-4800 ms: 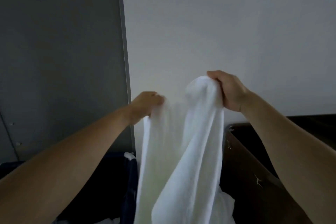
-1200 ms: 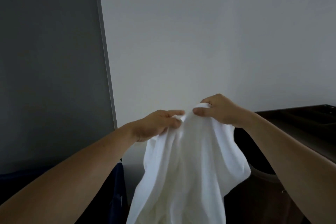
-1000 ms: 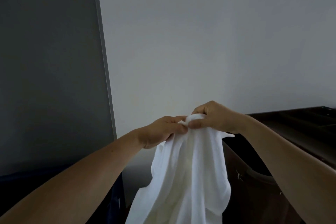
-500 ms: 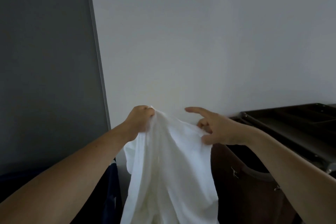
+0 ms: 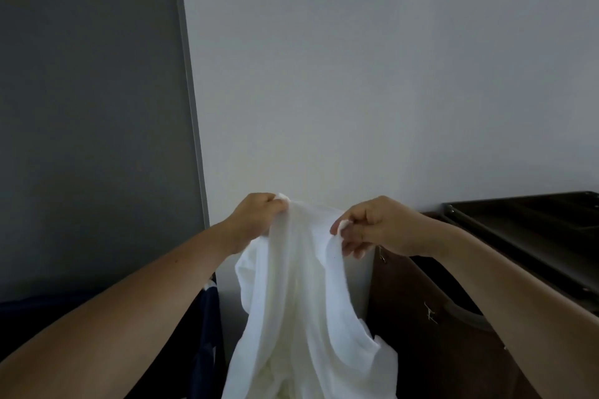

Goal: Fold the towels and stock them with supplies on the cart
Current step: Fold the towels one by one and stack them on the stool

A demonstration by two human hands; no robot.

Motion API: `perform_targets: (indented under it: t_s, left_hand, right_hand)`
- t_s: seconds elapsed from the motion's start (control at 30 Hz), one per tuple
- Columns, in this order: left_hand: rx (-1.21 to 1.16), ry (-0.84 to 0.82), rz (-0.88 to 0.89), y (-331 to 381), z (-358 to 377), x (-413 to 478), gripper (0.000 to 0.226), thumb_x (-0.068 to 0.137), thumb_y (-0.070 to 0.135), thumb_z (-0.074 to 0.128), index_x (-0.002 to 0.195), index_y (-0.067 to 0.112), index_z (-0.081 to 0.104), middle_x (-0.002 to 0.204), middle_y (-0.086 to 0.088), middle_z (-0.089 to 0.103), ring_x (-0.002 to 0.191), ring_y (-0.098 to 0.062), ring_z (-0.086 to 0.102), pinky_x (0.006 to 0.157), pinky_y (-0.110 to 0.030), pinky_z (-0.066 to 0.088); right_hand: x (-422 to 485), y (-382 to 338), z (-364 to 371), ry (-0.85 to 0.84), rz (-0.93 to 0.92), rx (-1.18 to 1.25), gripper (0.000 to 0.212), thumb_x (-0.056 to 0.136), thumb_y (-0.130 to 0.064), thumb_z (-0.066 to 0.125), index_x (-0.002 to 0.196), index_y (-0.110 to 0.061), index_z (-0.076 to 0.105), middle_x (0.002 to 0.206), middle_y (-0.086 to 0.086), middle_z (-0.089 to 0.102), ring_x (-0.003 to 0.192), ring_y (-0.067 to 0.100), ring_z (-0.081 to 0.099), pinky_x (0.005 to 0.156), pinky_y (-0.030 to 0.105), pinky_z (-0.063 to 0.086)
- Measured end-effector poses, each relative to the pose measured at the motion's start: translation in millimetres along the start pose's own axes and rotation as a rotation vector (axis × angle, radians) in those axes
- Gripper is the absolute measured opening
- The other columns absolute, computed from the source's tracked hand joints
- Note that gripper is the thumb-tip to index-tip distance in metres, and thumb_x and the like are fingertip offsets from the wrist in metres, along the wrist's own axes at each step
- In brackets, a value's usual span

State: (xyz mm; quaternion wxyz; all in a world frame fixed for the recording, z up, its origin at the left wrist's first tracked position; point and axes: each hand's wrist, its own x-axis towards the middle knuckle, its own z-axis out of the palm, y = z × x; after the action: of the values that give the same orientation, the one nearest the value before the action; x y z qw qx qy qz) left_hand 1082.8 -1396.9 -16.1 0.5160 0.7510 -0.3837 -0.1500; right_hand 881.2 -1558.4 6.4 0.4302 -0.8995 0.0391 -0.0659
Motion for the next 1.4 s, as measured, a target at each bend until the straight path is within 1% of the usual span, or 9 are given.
perform_targets:
  t_s: [0.13,0.2,0.4,0.57,0.7,0.93,1.17,1.27,1.4]
  left_hand:
    - [0.15,-0.039,-0.033,-3,-7,-6,0.024,0.095,0.026,0.052,0.078,0.009,0.054,0.078,-0.011,0.046,0.072,-0.022,0.041,0.069,-0.035,0.034]
    - [0.036,-0.136,-0.084,-2,-10,-9,0.03,0.097,0.022,0.053,0.09,-0.006,0.063,0.086,-0.013,0.062,0.076,-0.029,0.057,0.075,-0.035,0.047]
    - [-0.325,-0.301,-0.021,5,1,-30,0.034,0.102,0.02,0.054,0.115,-0.008,0.066,0.113,-0.021,0.071,0.108,-0.034,0.068,0.099,-0.046,0.053]
    - [-0.348,-0.397,-0.006,5,7,-45,0.031,0.103,0.016,0.05,0.119,-0.006,0.066,0.119,-0.022,0.069,0.112,-0.037,0.066,0.102,-0.049,0.05]
    - [-0.315,-0.374,0.006,2,9,-50,0.034,0.099,-0.001,0.037,0.118,-0.012,0.062,0.119,-0.028,0.066,0.113,-0.041,0.064,0.103,-0.053,0.048]
    - [-0.359,-0.393,0.024,-4,11,-58,0.041,0.098,0.026,0.054,0.121,-0.007,0.064,0.121,-0.026,0.066,0.114,-0.042,0.063,0.103,-0.053,0.049]
    - [-0.378,-0.437,0.012,-3,5,-64,0.036,0.1,0.023,0.054,0.119,-0.005,0.065,0.117,-0.025,0.068,0.11,-0.04,0.065,0.098,-0.048,0.053]
    - [-0.333,-0.255,0.031,14,-2,-54,0.029,0.104,0.016,0.046,0.106,-0.004,0.066,0.099,-0.017,0.069,0.091,-0.031,0.066,0.087,-0.043,0.056]
    - [-0.285,0.031,0.097,75,-19,-18,0.029,0.1,0.009,0.042,0.072,0.011,0.05,0.068,-0.005,0.043,0.066,-0.018,0.04,0.062,-0.032,0.035]
  right_hand:
    - [10,-1,-7,0.205,-0.122,-0.352,0.028,0.078,-0.056,0.072,0.093,-0.034,0.079,0.101,-0.03,0.061,0.101,0.0,0.056,0.086,0.015,0.04]
    - [12,-6,-4,0.165,-0.158,-0.336,0.038,0.068,-0.071,0.072,0.089,-0.04,0.079,0.109,-0.03,0.061,0.108,-0.007,0.053,0.091,0.014,0.038]
    - [35,-7,16,0.175,-0.149,-0.023,0.05,0.051,-0.067,0.086,0.079,-0.025,0.079,0.081,-0.004,0.077,0.076,0.008,0.072,0.074,0.023,0.057]
    - [50,-4,27,0.257,-0.152,0.014,0.035,0.06,-0.047,0.09,0.062,-0.03,0.059,0.055,-0.018,0.054,0.051,0.001,0.043,0.051,0.013,0.036]
    - [53,-1,33,0.268,-0.15,0.029,0.036,0.067,-0.034,0.092,0.059,-0.029,0.057,0.052,-0.018,0.051,0.049,0.001,0.04,0.05,0.014,0.034]
    - [50,1,38,0.333,-0.052,-0.05,0.04,0.06,-0.047,0.093,0.077,-0.023,0.065,0.054,-0.017,0.06,0.05,-0.003,0.049,0.051,0.014,0.038]
    - [38,20,33,-0.071,-0.019,0.311,0.034,0.073,-0.028,0.083,0.1,-0.011,0.072,0.097,0.008,0.074,0.092,0.026,0.07,0.085,0.035,0.057]
    - [41,30,36,-0.079,-0.009,0.551,0.029,0.077,-0.018,0.077,0.102,-0.008,0.067,0.096,0.01,0.072,0.088,0.023,0.067,0.076,0.03,0.055]
    - [56,7,20,-0.169,-0.013,0.7,0.053,0.085,-0.032,0.071,0.128,-0.002,0.061,0.123,0.02,0.065,0.111,0.033,0.064,0.097,0.045,0.051]
